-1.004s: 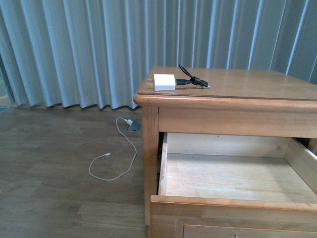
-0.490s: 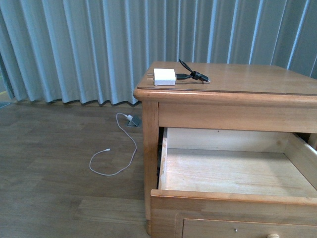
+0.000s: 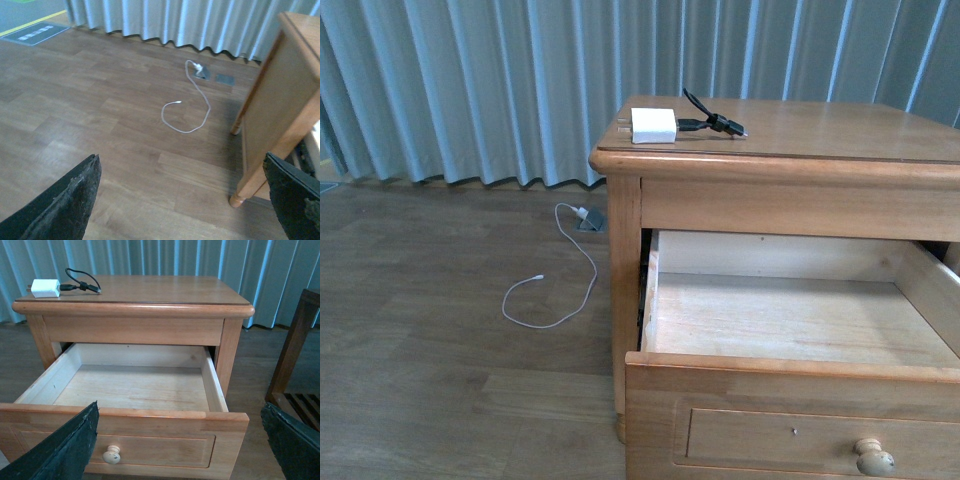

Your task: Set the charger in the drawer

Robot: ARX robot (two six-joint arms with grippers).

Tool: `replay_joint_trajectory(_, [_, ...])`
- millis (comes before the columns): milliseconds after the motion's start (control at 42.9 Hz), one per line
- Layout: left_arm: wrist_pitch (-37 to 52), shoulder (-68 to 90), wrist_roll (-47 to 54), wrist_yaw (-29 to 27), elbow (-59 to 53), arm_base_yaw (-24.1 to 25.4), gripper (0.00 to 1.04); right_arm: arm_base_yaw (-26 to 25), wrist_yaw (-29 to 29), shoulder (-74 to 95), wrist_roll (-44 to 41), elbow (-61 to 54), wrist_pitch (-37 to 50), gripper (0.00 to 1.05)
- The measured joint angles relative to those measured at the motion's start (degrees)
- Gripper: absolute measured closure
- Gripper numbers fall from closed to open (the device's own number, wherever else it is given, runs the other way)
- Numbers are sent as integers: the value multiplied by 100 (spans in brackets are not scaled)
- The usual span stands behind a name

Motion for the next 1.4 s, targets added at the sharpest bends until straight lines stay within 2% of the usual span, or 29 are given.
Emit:
replay_joint_trajectory(187, [546,2264,774,850,1665,-284,6,0,0,0,0,0,0,8])
replay_joint_trajectory(397, [994,4666,1353,986,3825,-485,6,0,2,0,0,0,0,8])
replay_joint_trajectory(747, [1353,6695,1276,1589,5880,-960,6,0,2,0,0,0,0,8])
replay_joint_trajectory(933, [1438,7423,1078,1814,6655,-990,6,0,2,0,0,0,0,8])
replay_joint_trajectory(1400, [1458,8157,824,2249,7396,-1058,6,0,0,0,0,0,0,8])
